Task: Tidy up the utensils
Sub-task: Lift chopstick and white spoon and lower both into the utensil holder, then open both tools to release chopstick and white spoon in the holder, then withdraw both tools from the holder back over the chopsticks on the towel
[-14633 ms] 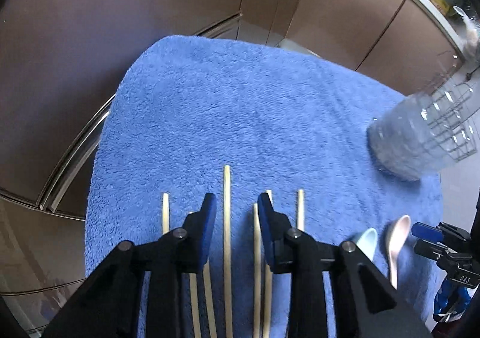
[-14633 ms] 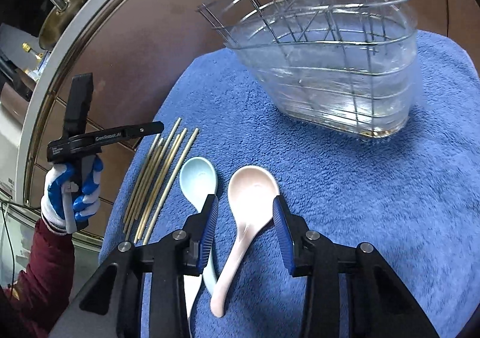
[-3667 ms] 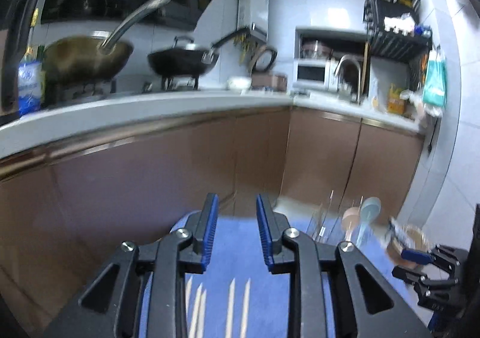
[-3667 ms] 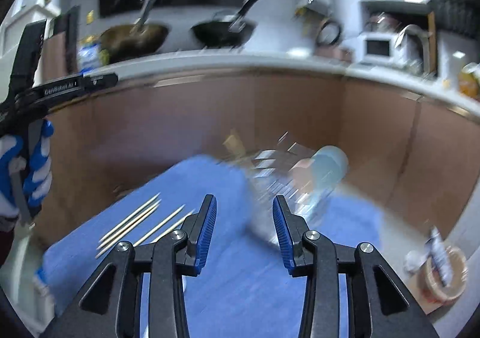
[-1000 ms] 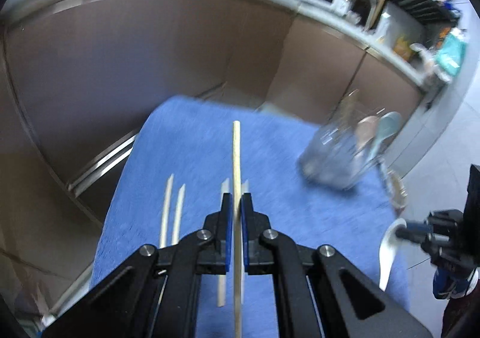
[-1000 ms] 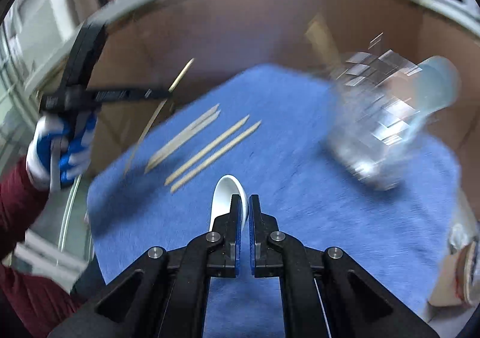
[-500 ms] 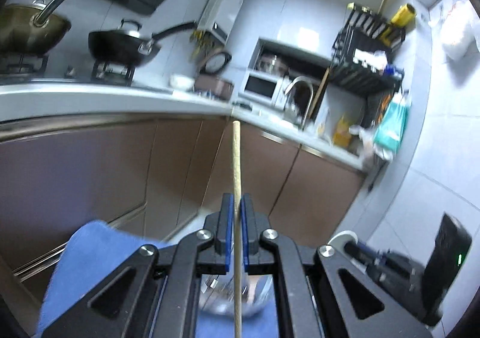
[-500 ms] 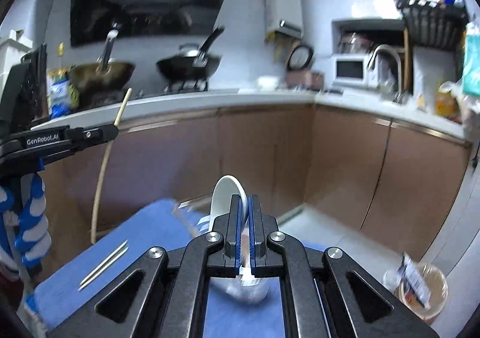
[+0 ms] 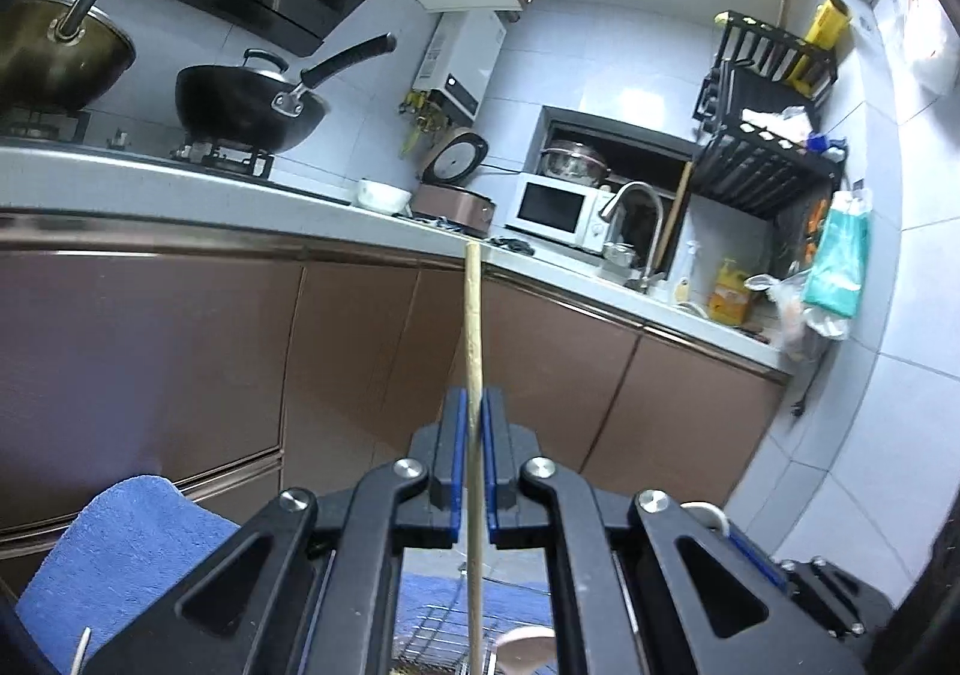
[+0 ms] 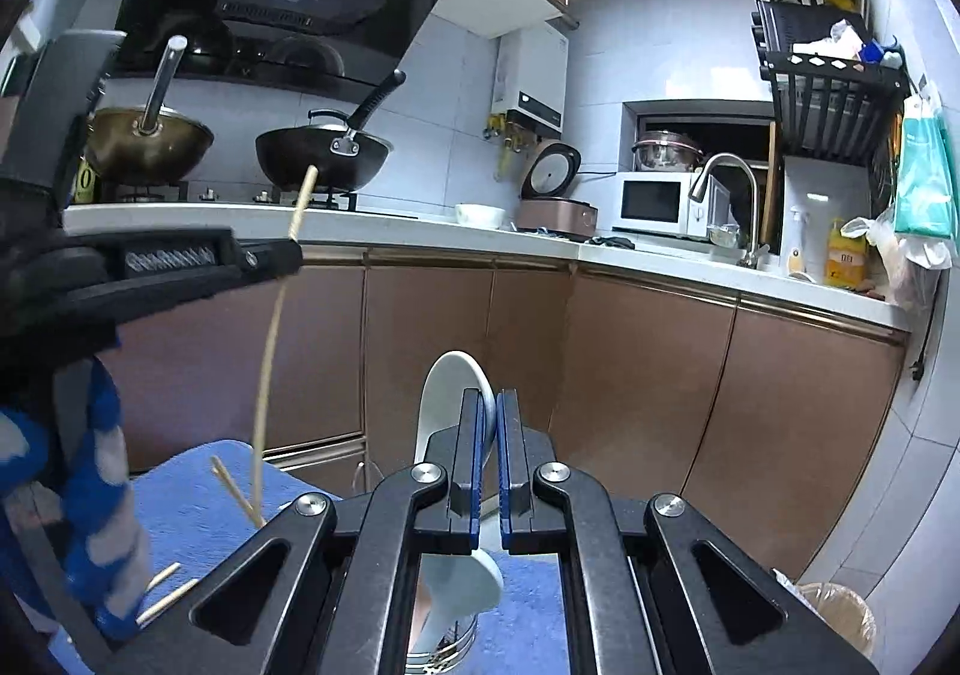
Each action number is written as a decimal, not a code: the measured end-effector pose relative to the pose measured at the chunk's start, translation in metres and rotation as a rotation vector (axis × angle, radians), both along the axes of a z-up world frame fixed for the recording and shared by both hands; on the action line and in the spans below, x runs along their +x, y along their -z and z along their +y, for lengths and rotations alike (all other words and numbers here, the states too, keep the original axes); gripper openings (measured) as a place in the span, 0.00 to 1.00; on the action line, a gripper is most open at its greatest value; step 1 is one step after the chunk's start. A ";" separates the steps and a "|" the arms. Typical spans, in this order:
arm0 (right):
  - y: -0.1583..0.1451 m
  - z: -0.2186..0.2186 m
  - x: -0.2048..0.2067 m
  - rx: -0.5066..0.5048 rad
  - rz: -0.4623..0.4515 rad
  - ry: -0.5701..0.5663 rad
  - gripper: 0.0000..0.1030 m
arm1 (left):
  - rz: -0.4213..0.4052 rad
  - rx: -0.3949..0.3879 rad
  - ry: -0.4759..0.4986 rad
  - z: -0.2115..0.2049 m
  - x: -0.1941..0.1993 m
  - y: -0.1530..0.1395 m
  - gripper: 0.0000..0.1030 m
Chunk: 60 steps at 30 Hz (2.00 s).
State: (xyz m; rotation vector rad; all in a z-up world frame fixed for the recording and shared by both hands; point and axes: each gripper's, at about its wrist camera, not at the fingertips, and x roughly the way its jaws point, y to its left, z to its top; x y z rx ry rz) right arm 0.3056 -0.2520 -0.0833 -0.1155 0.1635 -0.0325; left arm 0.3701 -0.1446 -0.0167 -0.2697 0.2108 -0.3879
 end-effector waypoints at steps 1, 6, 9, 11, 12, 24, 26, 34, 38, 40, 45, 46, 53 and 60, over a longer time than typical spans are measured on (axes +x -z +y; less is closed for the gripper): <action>0.002 0.000 0.001 -0.006 -0.003 0.000 0.04 | 0.000 0.000 -0.007 -0.002 0.003 0.005 0.04; 0.020 0.004 0.008 -0.036 -0.010 0.001 0.04 | -0.033 0.029 -0.041 -0.014 0.010 0.028 0.05; 0.034 0.005 0.011 -0.046 0.003 -0.001 0.04 | -0.052 0.046 -0.073 -0.016 0.008 0.042 0.05; 0.042 0.005 0.011 -0.046 0.007 -0.008 0.06 | -0.045 0.051 -0.074 -0.016 0.008 0.051 0.06; 0.046 0.006 0.010 -0.045 0.011 -0.013 0.09 | -0.039 0.057 -0.074 -0.016 0.008 0.053 0.06; 0.052 0.013 -0.009 -0.068 0.046 -0.031 0.18 | -0.031 0.068 -0.076 0.009 -0.022 0.048 0.16; 0.049 0.012 -0.013 -0.065 0.048 -0.026 0.24 | -0.022 0.084 -0.080 0.013 -0.032 0.046 0.20; 0.034 0.013 -0.045 -0.052 0.070 -0.037 0.27 | 0.030 0.188 -0.103 0.028 -0.077 0.043 0.24; 0.029 0.018 -0.062 -0.028 0.104 -0.079 0.29 | 0.060 0.231 -0.123 0.038 -0.099 0.042 0.24; 0.028 0.023 -0.069 -0.016 0.126 -0.106 0.31 | 0.072 0.252 -0.139 0.043 -0.108 0.042 0.25; 0.027 0.036 -0.085 0.004 0.161 -0.160 0.34 | 0.084 0.299 -0.186 0.058 -0.129 0.039 0.31; 0.027 0.040 -0.088 0.011 0.167 -0.172 0.34 | 0.085 0.309 -0.195 0.061 -0.134 0.039 0.32; 0.024 0.056 -0.109 0.026 0.185 -0.219 0.34 | 0.088 0.341 -0.241 0.083 -0.162 0.035 0.32; 0.022 0.064 -0.123 0.031 0.197 -0.242 0.34 | 0.083 0.364 -0.263 0.096 -0.183 0.029 0.32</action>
